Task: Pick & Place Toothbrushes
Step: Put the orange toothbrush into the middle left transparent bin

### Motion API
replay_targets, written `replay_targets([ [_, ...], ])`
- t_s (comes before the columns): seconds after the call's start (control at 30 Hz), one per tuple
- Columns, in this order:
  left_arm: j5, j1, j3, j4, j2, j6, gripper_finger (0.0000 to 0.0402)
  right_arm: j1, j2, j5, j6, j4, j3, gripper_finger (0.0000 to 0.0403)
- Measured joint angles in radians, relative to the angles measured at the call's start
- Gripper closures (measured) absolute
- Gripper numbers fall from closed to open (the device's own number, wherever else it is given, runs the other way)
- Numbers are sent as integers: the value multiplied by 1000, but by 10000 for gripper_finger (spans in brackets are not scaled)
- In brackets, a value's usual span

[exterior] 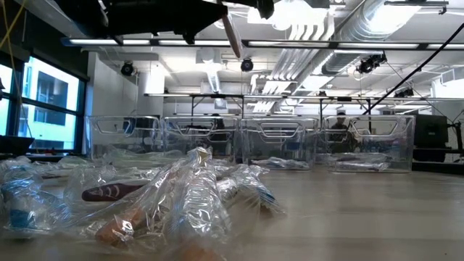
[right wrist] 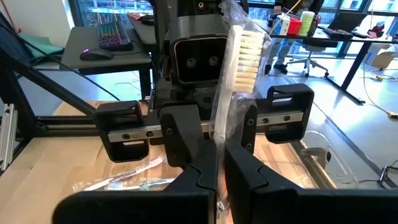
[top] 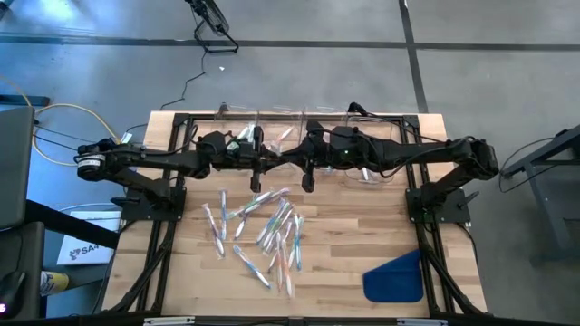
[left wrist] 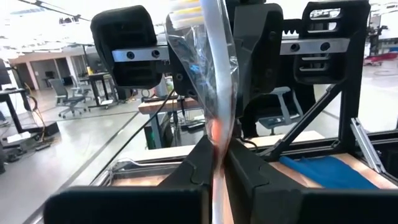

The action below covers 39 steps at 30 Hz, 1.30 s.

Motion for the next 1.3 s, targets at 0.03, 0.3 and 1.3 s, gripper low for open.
replay_targets([
  [0.03, 0, 0, 0, -1, 0, 2, 384, 0, 0, 0, 0, 0, 0, 399],
  [0.3, 26, 0, 0, -1, 0, 20, 392, 0, 0, -6, 1, -1, 0, 385],
  [1.3, 168, 351, 0, -118, -4, -43, 392, 0, -299, 76, 194, -531, 1, 254],
])
